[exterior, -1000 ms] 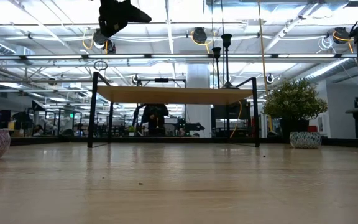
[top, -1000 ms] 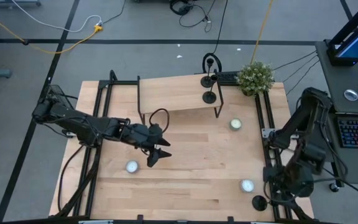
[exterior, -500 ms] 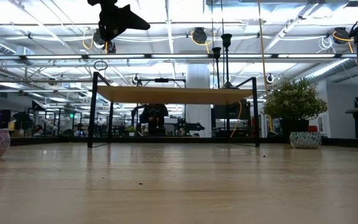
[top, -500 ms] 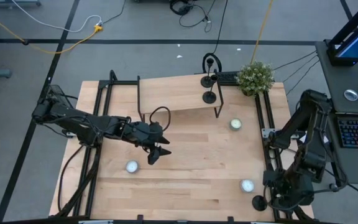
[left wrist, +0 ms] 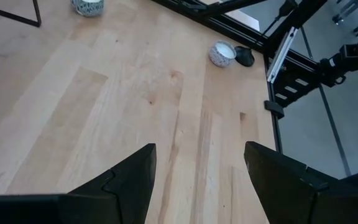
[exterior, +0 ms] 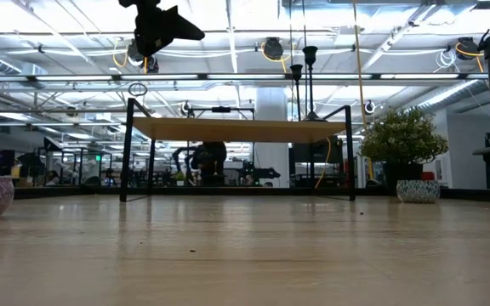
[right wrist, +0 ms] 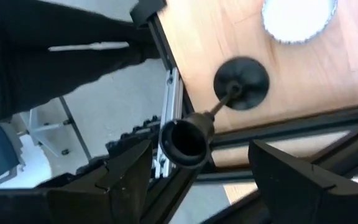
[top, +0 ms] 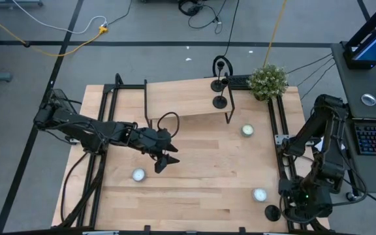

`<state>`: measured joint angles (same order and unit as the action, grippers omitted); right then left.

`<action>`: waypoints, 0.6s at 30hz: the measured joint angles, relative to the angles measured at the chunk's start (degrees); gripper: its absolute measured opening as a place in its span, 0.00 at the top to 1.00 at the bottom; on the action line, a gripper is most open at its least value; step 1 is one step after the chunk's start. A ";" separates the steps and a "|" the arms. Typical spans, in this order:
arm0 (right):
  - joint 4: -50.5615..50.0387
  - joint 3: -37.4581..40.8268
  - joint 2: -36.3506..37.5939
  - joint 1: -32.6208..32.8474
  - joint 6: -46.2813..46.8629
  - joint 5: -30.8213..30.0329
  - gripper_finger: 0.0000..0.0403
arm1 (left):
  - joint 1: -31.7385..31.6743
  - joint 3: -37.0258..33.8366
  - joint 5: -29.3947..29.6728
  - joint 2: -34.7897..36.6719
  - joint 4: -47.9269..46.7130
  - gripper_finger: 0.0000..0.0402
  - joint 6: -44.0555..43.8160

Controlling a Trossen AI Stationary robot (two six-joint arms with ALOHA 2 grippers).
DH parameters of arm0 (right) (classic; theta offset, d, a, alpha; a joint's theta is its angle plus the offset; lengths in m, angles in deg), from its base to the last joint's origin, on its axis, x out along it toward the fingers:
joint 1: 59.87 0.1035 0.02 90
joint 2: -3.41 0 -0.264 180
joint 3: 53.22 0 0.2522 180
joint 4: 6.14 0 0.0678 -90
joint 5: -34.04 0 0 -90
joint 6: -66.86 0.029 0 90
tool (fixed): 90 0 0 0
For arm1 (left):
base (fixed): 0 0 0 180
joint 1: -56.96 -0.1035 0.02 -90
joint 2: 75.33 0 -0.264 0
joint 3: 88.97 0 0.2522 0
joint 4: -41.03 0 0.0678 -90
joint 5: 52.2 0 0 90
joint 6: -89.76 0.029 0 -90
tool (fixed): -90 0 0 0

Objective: Pick & Place candle stick holders
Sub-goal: Put the black candle holder on the shelf

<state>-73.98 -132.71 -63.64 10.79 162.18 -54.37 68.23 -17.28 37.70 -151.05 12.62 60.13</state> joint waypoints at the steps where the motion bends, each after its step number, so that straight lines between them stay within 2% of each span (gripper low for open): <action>1: 0.10 0.00 -0.02 0.05 -0.04 -0.80 0.35 | 0.00 0.00 -0.04 0.00 -0.03 0.37 0.00; 18: 1.49 2.80 0.03 0.37 0.00 -0.14 0.35 | 0.00 0.00 -0.04 0.00 -0.05 0.37 -0.02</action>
<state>-72.49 -129.92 -63.62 11.16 162.19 -54.51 68.23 -17.28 37.66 -151.05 12.57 60.11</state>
